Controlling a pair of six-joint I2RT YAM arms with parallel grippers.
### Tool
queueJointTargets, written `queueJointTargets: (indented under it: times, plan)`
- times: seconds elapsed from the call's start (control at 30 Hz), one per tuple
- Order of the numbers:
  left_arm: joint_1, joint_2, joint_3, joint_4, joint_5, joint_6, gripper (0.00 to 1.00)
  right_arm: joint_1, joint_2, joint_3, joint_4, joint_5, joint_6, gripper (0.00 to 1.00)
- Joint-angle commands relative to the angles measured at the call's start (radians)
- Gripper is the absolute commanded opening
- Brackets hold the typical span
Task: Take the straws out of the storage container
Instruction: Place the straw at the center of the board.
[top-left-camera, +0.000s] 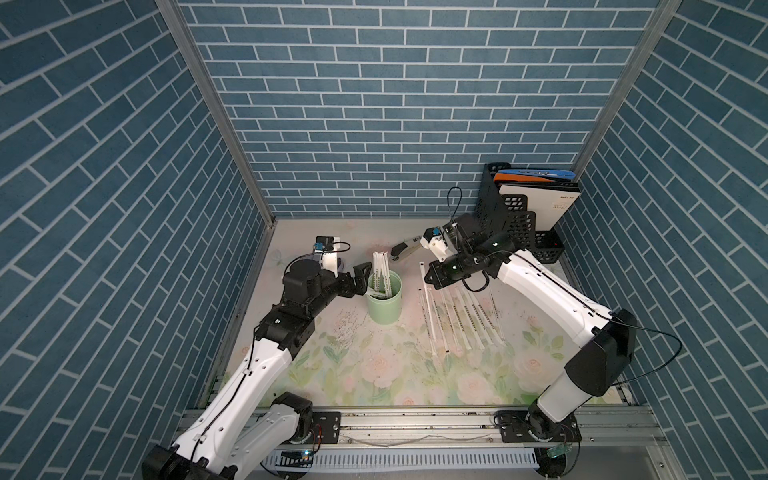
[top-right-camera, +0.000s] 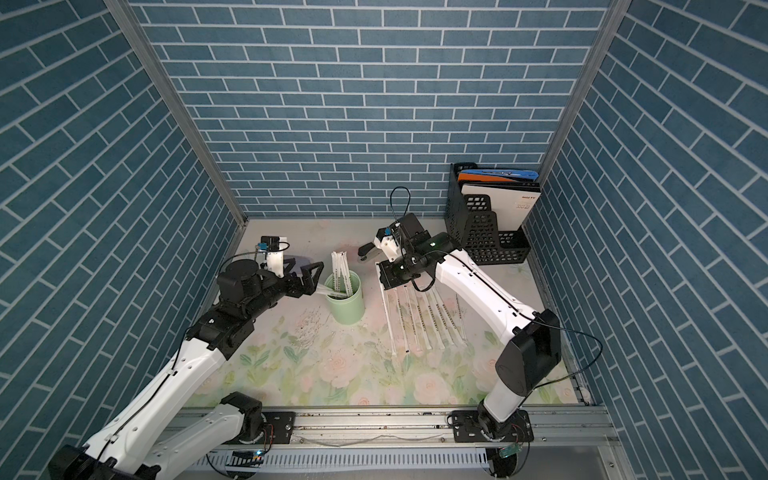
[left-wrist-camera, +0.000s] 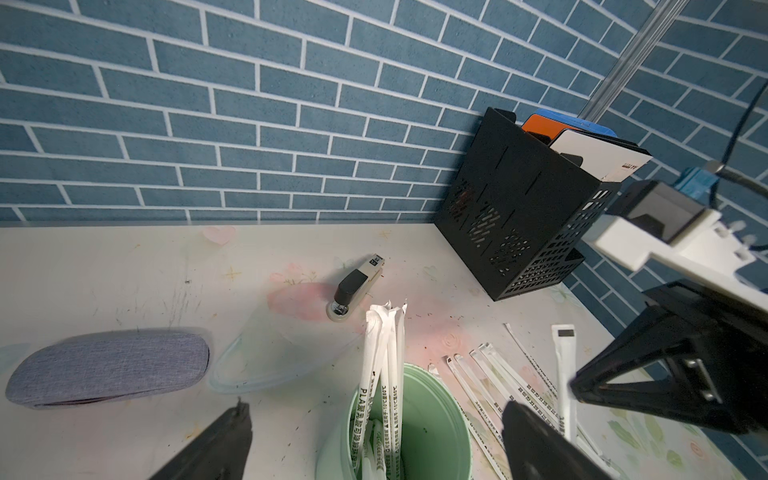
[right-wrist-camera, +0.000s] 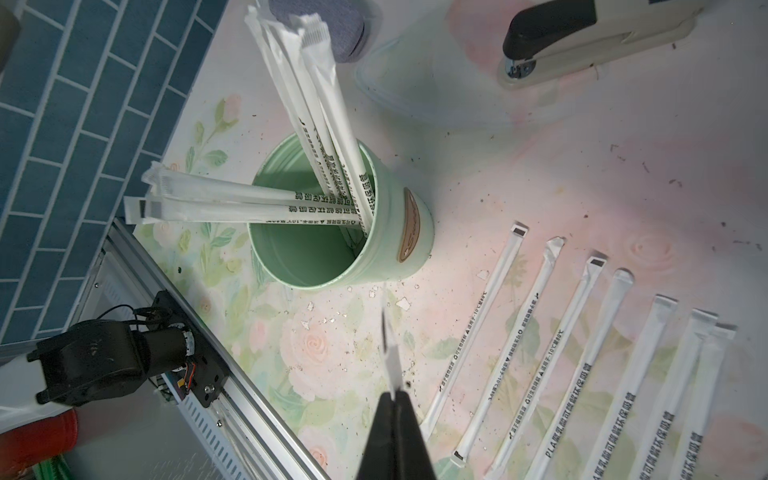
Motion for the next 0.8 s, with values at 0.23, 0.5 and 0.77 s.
queueJointTargets:
  times: [0.23, 0.5, 0.77]
  plan:
    - [-0.002, 0.001, 0.019, -0.001, 0.003, 0.005, 1.0, -0.016, 0.103, -0.063, 0.117, -0.117, 0.045, 0.0]
    - [-0.002, 0.0, 0.019, -0.002, 0.002, 0.004, 1.0, -0.035, 0.146, -0.101, 0.184, -0.15, 0.062, 0.0]
    - [-0.001, 0.001, 0.019, -0.001, 0.002, 0.005, 1.0, -0.049, 0.163, -0.16, 0.232, -0.163, 0.071, 0.0]
